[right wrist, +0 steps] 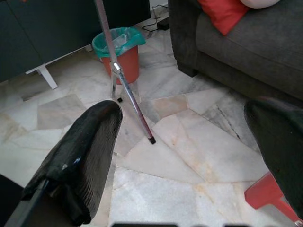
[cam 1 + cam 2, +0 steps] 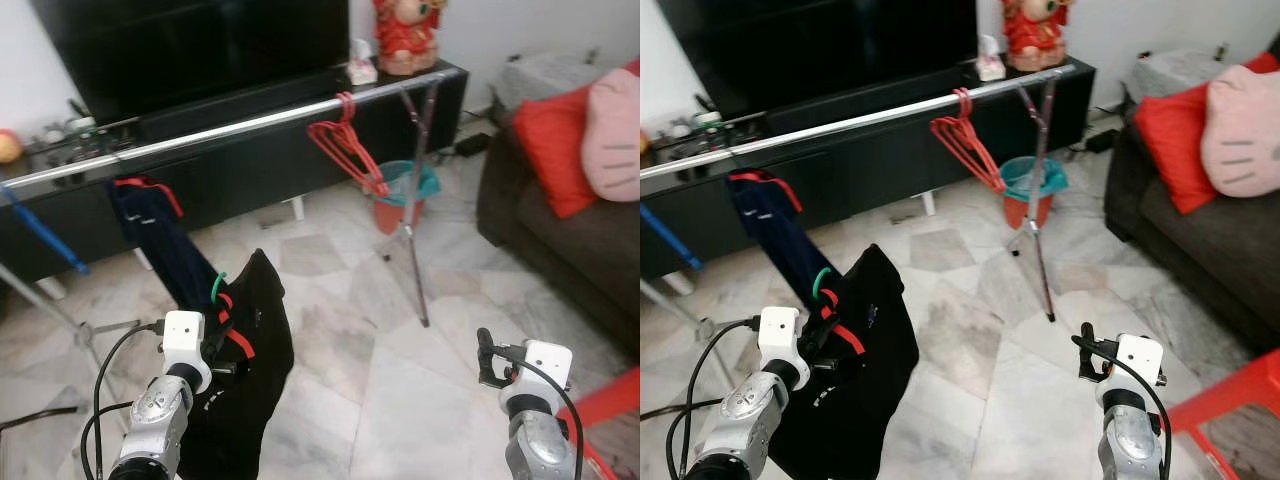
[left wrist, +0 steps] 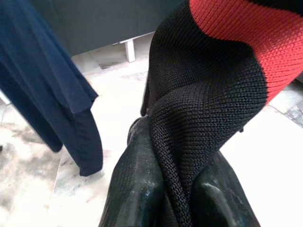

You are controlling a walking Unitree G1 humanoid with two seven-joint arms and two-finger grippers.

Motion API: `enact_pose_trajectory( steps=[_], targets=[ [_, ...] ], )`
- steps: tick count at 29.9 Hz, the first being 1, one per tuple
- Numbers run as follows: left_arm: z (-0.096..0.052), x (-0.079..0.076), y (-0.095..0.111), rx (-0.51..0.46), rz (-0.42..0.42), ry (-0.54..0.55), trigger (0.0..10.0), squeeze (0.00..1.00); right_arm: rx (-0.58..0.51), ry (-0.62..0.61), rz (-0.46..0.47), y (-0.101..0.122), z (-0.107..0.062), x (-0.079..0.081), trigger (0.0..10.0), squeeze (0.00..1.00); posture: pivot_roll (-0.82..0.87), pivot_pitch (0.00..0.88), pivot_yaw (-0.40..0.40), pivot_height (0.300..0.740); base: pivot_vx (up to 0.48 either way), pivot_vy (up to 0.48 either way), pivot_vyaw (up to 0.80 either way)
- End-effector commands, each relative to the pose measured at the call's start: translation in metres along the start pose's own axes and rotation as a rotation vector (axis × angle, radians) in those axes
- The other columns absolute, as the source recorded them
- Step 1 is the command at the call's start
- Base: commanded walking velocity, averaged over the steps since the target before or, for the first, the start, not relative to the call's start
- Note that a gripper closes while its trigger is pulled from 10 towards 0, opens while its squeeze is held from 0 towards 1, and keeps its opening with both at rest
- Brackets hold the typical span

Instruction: Hang hanger

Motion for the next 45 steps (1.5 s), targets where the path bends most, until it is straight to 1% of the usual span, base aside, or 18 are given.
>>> enact_pose_trajectory(
  steps=[1,9,15,19,24,29,32,38,42,45],
  targets=[
    [0.0001,0.008,0.0102,-0.03,0.012,0.014,10.0,0.0,0.0,0.008,0.013,-0.0003,-0.001,0.0065,10.0,0.0,-0.1,0.0,0.145,0.74,0.0,0.0,-0.79],
    [0.0017,0.0056,0.0101,-0.025,0.008,0.009,10.0,0.0,-0.001,0.007,0.016,0.0,-0.0006,0.0061,10.0,0.0,-0.09,0.0,0.151,0.74,0.0,0.0,-0.79],
    [0.0025,0.0082,0.0117,-0.025,-0.002,0.018,10.0,0.0,-0.01,0.01,0.018,0.0019,-0.0001,0.0077,10.0,0.0,-0.09,0.0,0.145,0.74,0.0,0.0,-0.79],
    [0.0024,0.0072,0.0107,-0.023,-0.01,0.018,10.0,0.0,-0.03,-0.005,0.023,0.0063,0.0009,0.0055,10.0,0.0,-0.09,0.0,0.145,0.74,0.0,0.0,0.0],
    [0.0011,0.0074,0.0091,-0.015,-0.005,0.008,10.0,0.0,-0.035,-0.011,0.031,0.0074,0.0007,0.0074,10.0,0.0,-0.07,0.0,0.144,0.74,0.0,0.0,0.0],
    [0.0017,0.0101,0.0149,-0.032,-0.006,0.017,10.0,0.0,-0.016,-0.001,0.038,0.0046,0.0017,0.0109,10.0,0.0,-0.05,0.0,0.133,0.74,0.0,0.0,0.0],
    [0.0014,0.0096,0.0145,-0.033,-0.01,0.015,10.0,0.0,-0.02,-0.002,0.049,0.0073,0.0041,0.0109,10.0,0.0,-0.05,0.0,0.133,0.74,0.0,0.0,-0.7],
    [0.0003,0.0062,0.0118,-0.026,0.006,-0.003,10.0,0.0,-0.021,-0.005,0.037,0.007,0.004,0.0102,10.0,0.0,-0.05,0.0,0.126,0.74,0.0,0.0,-0.67],
    [0.0013,0.0011,0.0131,-0.035,0.004,-0.021,10.0,0.0,-0.019,-0.007,0.031,0.0062,0.0037,0.0094,10.0,0.0,-0.05,0.0,0.121,0.74,0.0,0.0,0.0],
    [0.0019,0.0011,0.0129,-0.034,-0.006,-0.017,10.0,0.0,-0.018,-0.007,0.031,0.0062,0.0042,0.0092,10.0,0.0,-0.05,0.0,0.116,0.74,0.0,0.0,0.0]
  ],
)
Point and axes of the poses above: a point about 5 cm out from each wrist's last joint towards the gripper, its own z axis pointing out of the wrist towards the gripper, its own y axis along the axis of the wrist's last joint, x = y × z, the point moved 5 cm from there along z, pointing out of the wrist towards the gripper, and after that the axes turned 9 degrees about -z, right-handed, at the moved point
